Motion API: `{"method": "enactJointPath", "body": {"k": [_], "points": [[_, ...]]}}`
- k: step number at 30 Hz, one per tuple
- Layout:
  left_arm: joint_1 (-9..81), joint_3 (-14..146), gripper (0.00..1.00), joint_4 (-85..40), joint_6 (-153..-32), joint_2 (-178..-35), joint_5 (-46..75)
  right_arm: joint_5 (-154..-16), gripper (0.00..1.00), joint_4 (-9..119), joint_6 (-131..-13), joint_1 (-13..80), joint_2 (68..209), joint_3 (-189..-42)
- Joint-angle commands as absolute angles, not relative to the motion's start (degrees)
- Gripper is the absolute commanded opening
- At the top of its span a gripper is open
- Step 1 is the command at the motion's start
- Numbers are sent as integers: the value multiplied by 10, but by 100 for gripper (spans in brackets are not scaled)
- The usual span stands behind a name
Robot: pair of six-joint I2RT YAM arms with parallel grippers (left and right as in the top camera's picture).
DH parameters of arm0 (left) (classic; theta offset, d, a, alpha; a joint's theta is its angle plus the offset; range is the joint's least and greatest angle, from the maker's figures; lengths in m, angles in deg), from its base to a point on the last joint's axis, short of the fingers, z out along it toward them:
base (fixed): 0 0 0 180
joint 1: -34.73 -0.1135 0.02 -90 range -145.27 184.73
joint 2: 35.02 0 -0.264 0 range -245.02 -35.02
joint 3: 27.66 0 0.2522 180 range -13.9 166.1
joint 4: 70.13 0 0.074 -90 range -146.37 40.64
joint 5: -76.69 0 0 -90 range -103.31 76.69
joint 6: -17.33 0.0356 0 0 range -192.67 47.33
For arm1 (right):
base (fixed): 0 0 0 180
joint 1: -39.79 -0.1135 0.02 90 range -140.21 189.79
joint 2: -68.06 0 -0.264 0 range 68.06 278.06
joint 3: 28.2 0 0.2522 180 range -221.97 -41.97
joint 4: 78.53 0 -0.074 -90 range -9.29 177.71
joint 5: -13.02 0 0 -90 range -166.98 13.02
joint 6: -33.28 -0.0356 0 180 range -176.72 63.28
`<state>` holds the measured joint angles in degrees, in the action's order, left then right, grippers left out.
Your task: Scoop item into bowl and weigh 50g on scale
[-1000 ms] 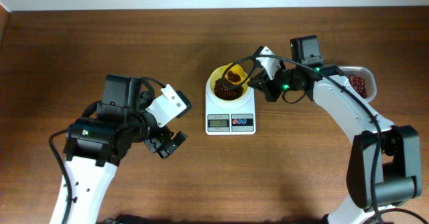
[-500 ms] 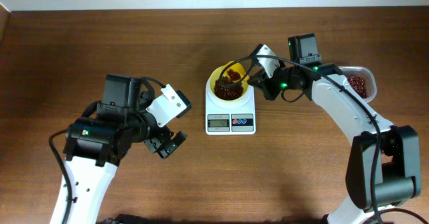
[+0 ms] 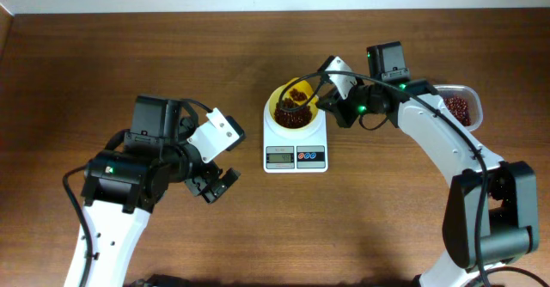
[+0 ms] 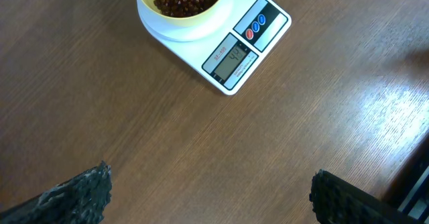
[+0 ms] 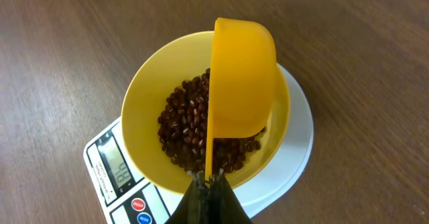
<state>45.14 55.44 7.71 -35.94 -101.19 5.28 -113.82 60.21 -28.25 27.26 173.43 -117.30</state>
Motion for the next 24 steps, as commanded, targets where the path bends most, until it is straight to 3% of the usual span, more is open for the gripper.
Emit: {"method": "enactJointPath", "body": {"k": [1,24], "points": [[447,564,99,78,-349,-1013,53,-1135,4,600,-282,264,1731,-1189],[447,564,99,78,-349,-1013,53,-1112,4,553,-285,252,1728,-1202]]}}
